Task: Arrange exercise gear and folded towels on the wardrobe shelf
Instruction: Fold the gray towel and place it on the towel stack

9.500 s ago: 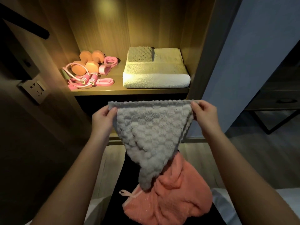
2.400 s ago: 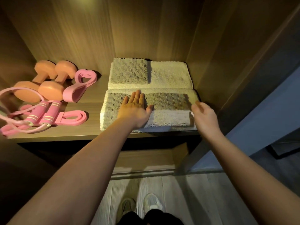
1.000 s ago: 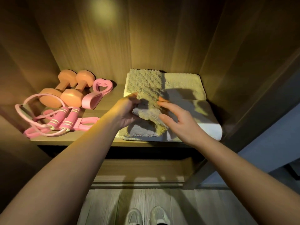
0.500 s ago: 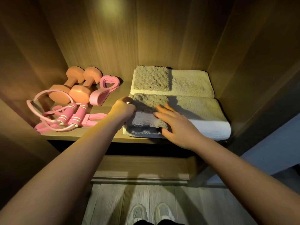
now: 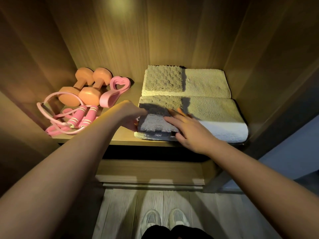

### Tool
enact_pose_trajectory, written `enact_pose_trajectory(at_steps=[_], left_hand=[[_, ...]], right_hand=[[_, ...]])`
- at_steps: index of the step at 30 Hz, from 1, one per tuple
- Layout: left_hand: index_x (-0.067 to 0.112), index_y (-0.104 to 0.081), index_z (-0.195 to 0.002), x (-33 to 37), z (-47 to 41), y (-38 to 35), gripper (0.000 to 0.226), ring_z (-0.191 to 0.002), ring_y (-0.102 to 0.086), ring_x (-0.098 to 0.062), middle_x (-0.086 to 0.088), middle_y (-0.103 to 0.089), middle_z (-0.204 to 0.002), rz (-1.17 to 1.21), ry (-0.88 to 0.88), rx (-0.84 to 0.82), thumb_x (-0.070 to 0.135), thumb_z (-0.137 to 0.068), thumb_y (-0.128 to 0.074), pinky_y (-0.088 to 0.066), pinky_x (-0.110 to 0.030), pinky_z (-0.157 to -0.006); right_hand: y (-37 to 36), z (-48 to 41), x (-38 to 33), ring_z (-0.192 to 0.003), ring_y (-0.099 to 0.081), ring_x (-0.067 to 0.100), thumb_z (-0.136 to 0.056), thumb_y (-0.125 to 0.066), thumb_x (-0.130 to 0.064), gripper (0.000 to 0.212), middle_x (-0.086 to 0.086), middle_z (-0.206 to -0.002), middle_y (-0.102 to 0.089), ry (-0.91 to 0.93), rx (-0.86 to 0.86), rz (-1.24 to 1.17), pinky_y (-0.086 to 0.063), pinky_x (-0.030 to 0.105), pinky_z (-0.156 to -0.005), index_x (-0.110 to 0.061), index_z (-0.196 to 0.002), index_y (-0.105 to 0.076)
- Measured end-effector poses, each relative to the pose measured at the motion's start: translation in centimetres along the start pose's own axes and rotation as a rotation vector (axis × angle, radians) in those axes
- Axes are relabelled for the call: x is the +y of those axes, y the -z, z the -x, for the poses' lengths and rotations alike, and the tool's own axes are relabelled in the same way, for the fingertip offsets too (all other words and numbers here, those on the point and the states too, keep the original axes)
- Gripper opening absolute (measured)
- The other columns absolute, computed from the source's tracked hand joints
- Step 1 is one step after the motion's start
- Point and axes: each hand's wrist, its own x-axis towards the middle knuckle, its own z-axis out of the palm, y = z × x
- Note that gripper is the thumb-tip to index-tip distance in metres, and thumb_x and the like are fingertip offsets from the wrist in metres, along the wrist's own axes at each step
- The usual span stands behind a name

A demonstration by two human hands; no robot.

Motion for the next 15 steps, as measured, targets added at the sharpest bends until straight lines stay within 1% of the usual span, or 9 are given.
enact_pose_trajectory(at_steps=[1,3,5,7,8,9,11,13,15], left_hand=[[0.0,-0.058,-0.074,0.1,0.2,-0.2,0.014,-0.043,-0.066,-0.017,-0.008,-0.068,-0.054,-0.005,0.006,-0.015,0.009,-0.085,-0.062,-0.05,-0.021,-0.038],[0.002,-0.055,-0.075,0.0,0.3,-0.5,0.017,-0.043,-0.066,-0.021,-0.013,-0.068,-0.063,-0.006,0.015,-0.014,0.011,-0.087,-0.063,-0.048,-0.021,-0.036],[0.003,-0.053,-0.076,-0.1,0.4,-0.6,0.017,-0.045,-0.067,-0.021,-0.015,-0.068,-0.068,0.008,0.027,-0.03,0.012,-0.089,-0.061,-0.051,-0.024,-0.039],[0.004,-0.053,-0.077,-0.3,0.6,-0.5,0.017,-0.053,-0.07,-0.02,-0.013,-0.071,-0.065,-0.027,0.037,-0.105,0.012,-0.092,-0.057,-0.06,-0.031,-0.059],[0.005,-0.052,-0.08,-0.4,0.8,-0.6,0.018,-0.056,-0.071,-0.02,-0.013,-0.071,-0.064,-0.025,0.049,-0.151,0.015,-0.094,-0.055,-0.06,-0.032,-0.067],[0.006,-0.052,-0.083,-0.5,1.1,-0.7,0.019,-0.057,-0.071,-0.02,-0.014,-0.071,-0.064,0.015,0.07,-0.191,0.019,-0.097,-0.051,-0.059,-0.03,-0.067],[0.007,-0.05,-0.092,-0.7,1.6,-0.9,0.019,-0.058,-0.069,-0.023,-0.017,-0.07,-0.072,0.155,0.124,-0.232,0.024,-0.099,-0.048,-0.058,-0.028,-0.057],[0.005,-0.052,-0.1,-0.6,1.7,-1.1,0.019,-0.067,-0.065,-0.023,-0.017,-0.066,-0.083,0.294,0.137,-0.235,0.024,-0.098,-0.05,-0.058,-0.028,-0.059],[0.003,-0.053,-0.097,-0.1,1.5,-1.0,0.021,-0.074,-0.061,-0.02,-0.013,-0.063,-0.085,0.407,0.135,-0.243,0.023,-0.097,-0.052,-0.056,-0.026,-0.065]], right_hand=[[-0.1,0.1,0.1,-0.151,-0.005,0.022,-0.096,-0.046,-0.018,0.062,-0.003,-0.163,-0.014,0.0,0.008,-0.006,-0.009,0.045,-0.12,-0.03,-0.153,-0.024],[-0.3,0.3,0.1,-0.151,-0.003,0.023,-0.096,-0.046,-0.018,0.063,-0.004,-0.163,-0.008,0.0,0.012,-0.01,-0.006,0.045,-0.121,-0.03,-0.153,-0.023],[-0.6,0.3,0.2,-0.151,-0.002,0.023,-0.097,-0.046,-0.017,0.063,-0.005,-0.163,-0.005,0.002,0.022,-0.016,-0.005,0.047,-0.121,-0.03,-0.153,-0.022],[-0.7,0.2,0.2,-0.151,-0.002,0.023,-0.096,-0.047,-0.016,0.063,-0.005,-0.163,-0.005,-0.002,0.036,-0.028,-0.005,0.047,-0.122,-0.03,-0.153,-0.023],[-0.8,0.2,0.2,-0.151,-0.002,0.023,-0.096,-0.047,-0.016,0.064,-0.005,-0.163,-0.006,-0.004,0.041,-0.033,-0.005,0.047,-0.121,-0.03,-0.153,-0.023],[-0.8,0.1,0.2,-0.151,-0.002,0.023,-0.096,-0.047,-0.016,0.064,-0.005,-0.163,-0.006,-0.004,0.044,-0.033,-0.004,0.046,-0.121,-0.03,-0.154,-0.022],[-0.9,0.1,0.3,-0.151,-0.002,0.022,-0.096,-0.047,-0.016,0.064,-0.005,-0.163,-0.005,-0.001,0.043,-0.024,-0.002,0.044,-0.12,-0.03,-0.154,-0.021],[-1.0,0.2,0.4,-0.151,-0.002,0.023,-0.097,-0.046,-0.017,0.064,-0.004,-0.163,-0.005,0.009,0.045,-0.023,-0.002,0.044,-0.12,-0.03,-0.154,-0.021],[-1.1,0.2,0.5,-0.15,-0.004,0.023,-0.096,-0.045,-0.017,0.062,-0.003,-0.163,-0.008,0.013,0.054,-0.029,-0.004,0.045,-0.121,-0.03,-0.153,-0.023]])
